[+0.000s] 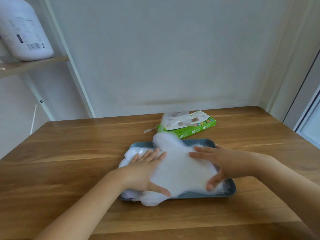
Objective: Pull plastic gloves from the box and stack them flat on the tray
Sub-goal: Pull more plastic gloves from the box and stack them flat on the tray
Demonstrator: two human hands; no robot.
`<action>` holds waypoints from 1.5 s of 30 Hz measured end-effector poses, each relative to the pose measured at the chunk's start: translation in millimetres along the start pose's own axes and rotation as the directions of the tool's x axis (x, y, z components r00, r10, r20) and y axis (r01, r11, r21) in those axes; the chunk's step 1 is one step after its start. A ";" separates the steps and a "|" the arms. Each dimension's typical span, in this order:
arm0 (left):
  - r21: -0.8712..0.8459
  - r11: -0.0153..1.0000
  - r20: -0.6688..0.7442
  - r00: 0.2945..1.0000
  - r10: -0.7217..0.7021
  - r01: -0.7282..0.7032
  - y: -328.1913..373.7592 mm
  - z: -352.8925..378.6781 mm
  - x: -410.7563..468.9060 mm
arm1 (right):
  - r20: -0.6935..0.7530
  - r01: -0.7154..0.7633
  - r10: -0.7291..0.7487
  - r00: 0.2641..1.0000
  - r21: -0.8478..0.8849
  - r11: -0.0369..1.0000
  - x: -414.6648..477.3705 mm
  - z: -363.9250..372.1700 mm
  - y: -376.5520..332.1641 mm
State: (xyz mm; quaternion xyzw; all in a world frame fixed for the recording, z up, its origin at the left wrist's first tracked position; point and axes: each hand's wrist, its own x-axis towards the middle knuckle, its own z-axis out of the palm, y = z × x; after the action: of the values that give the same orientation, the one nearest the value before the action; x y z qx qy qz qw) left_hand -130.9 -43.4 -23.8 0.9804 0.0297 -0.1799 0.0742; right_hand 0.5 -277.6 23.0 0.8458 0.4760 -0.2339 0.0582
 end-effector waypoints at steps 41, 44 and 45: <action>-0.552 0.777 -0.720 0.642 -0.262 -0.302 16.6 -96.2 58.6 | -0.782 0.434 0.245 0.573 0.543 0.719 64.7 -94.1 18.5; -0.517 0.789 -0.711 0.681 -0.178 -0.333 41.1 -100.0 37.1 | -0.760 0.475 0.170 0.627 0.546 0.690 34.7 -98.3 -3.6; -0.526 0.775 -0.698 0.698 -0.160 -0.349 48.4 -99.9 32.3 | -0.764 0.485 0.152 0.627 0.537 0.690 25.1 -100.2 -11.0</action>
State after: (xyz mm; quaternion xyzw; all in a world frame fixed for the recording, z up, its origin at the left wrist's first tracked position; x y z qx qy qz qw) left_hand -61.8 -74.5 63.5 0.8895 0.0596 0.2364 0.3865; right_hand 36.4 -220.0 101.6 0.7636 0.4109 -0.0235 -0.4974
